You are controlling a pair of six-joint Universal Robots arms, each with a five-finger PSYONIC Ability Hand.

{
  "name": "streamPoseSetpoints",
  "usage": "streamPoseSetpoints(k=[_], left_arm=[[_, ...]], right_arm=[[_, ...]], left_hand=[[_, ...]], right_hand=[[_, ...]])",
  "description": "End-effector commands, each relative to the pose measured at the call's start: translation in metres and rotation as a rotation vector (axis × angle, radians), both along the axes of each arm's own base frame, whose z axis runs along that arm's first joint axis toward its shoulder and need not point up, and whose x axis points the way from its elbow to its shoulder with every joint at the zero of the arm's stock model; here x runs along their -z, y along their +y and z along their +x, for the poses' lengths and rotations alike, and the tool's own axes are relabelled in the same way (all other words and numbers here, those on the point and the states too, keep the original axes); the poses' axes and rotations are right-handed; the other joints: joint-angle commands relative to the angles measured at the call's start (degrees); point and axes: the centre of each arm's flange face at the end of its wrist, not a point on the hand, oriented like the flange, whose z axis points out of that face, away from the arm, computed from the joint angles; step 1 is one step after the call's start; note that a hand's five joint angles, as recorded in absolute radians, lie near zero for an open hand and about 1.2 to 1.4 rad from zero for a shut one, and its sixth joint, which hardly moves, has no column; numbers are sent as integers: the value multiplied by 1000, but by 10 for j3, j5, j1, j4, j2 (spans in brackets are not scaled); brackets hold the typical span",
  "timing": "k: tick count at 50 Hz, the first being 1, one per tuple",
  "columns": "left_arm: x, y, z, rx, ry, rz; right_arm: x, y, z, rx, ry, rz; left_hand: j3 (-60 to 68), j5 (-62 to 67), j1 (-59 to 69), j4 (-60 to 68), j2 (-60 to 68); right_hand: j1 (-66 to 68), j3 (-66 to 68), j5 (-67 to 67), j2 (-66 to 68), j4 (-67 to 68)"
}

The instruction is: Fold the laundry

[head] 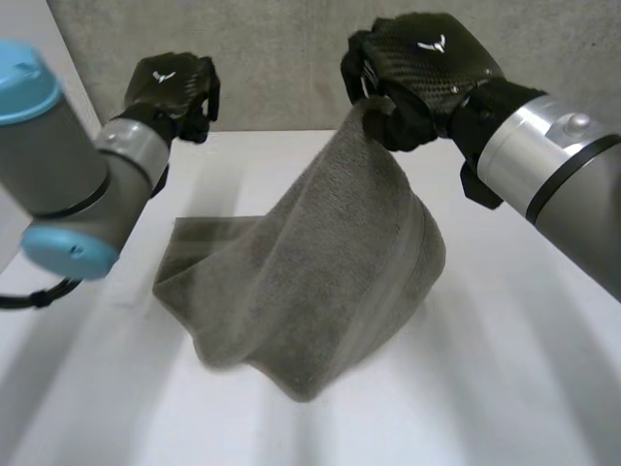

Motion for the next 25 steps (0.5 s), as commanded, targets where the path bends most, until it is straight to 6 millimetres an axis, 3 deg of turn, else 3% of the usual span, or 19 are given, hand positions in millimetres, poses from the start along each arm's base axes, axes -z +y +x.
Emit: streamPoseSetpoints(k=[1,2,8,13,16,22,23,24,25], left_arm=[[15,19,11,14,-8,3],[15,18,8,35,-5,-10],[38,12,-12,222,-39,25],[77,30,-38,621,-89,196],[89,39,-44,770,-89,292],[108,45,-48,873,-76,471],[112,48,-48,887,-72,524],[114,50,-48,900,-68,565],[114,50,-48,900,-68,566]], right_arm=[[-25,12,8,-179,0,-74],[-29,17,8,-220,2,-79],[-42,32,4,-260,-2,-101],[-43,35,2,-259,-1,-105],[-42,35,2,-259,2,-103],[-38,31,3,-251,7,-94],[-37,31,3,-248,8,-91],[-37,30,3,-242,9,-90],[-37,30,3,-242,9,-90]], left_hand=[[-400,-395,-382,-400,-400],[-566,-561,-548,-566,-566],[-579,-575,-562,-580,-580],[-584,-580,-567,-585,-585],[-584,-580,-567,-585,-585],[-567,-563,-550,-568,-568],[-534,-530,-517,-535,-535],[-416,-411,-398,-416,-416],[-414,-410,-397,-415,-415]], right_hand=[[249,119,142,127,116],[249,119,142,127,116],[249,119,142,127,116],[249,119,142,127,116],[249,119,142,127,116],[249,119,142,127,116],[249,119,142,127,116],[249,119,142,127,116],[249,119,142,127,116]])
